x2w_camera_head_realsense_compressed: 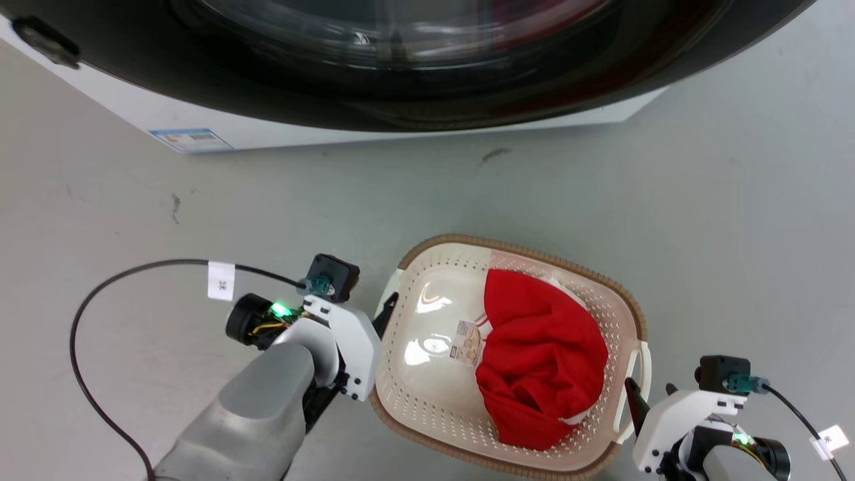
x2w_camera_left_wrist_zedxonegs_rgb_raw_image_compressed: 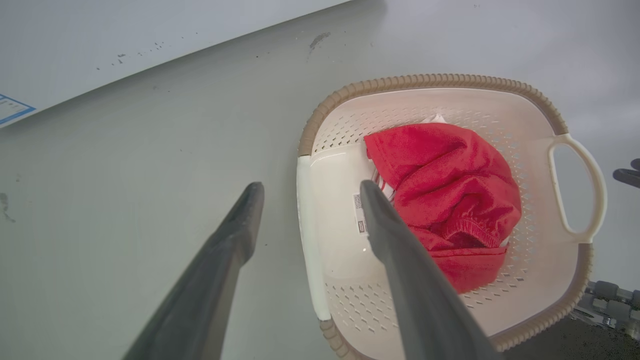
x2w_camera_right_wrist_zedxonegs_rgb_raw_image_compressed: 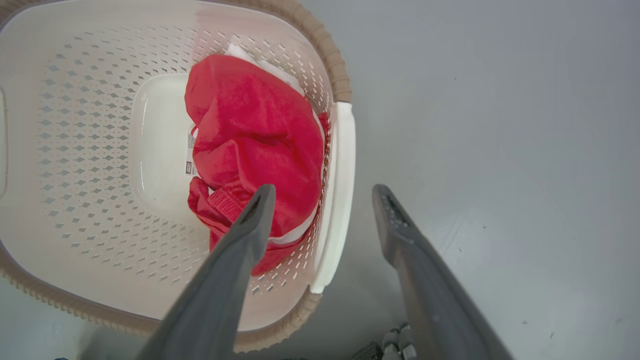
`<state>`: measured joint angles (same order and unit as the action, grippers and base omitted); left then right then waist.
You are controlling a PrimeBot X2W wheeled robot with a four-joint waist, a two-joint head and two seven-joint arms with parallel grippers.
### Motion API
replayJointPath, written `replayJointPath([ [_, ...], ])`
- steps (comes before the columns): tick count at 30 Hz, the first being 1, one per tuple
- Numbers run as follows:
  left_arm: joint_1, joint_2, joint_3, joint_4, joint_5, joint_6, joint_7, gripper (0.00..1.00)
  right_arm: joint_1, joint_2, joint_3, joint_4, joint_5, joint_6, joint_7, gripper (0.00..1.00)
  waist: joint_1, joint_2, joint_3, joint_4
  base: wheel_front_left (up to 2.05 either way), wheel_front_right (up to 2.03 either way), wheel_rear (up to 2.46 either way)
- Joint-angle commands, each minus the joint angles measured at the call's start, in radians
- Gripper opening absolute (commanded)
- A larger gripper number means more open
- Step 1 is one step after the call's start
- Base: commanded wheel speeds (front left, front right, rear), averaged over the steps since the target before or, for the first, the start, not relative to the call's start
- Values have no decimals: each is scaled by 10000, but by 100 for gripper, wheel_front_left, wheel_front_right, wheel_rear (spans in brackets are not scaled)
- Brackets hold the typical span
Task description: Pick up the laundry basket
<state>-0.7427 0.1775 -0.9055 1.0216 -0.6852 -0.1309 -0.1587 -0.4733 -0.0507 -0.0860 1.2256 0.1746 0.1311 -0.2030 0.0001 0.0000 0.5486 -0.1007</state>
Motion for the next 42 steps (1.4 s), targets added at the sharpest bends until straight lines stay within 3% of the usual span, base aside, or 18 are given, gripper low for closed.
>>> replayJointPath([
  [1,-193,66,-161,69,-144,3,82,100,-255,9,59,144,90,-7,-72,100,-1,0,238,-100,0,0,0],
  [16,-1301,347,-1696,564,-1276,2,650,100,-924,10,1224,626,1597,-7,212,100,-1,0,1374,-295,0,0,0],
  [28,-2073,496,-2540,1080,-2036,2,1077,100,-1362,10,3586,581,3950,-7,656,100,-1,0,2244,-620,0,0,0],
  [40,-2264,478,-3000,1400,-2598,5,1460,100,-1716,10,5319,534,5844,-7,764,100,-1,0,2658,-676,0,0,0],
  [41,-2278,472,-3024,1382,-2646,5,1459,63,-1722,10,5427,540,6023,-7,760,45,-1,0,2679,-680,0,0,0],
  [42,-2286,471,-3057,1345,-2702,5,1475,0,-1760,12,5587,553,6118,-7,761,0,-1,0,2699,-684,0,0,0],
])
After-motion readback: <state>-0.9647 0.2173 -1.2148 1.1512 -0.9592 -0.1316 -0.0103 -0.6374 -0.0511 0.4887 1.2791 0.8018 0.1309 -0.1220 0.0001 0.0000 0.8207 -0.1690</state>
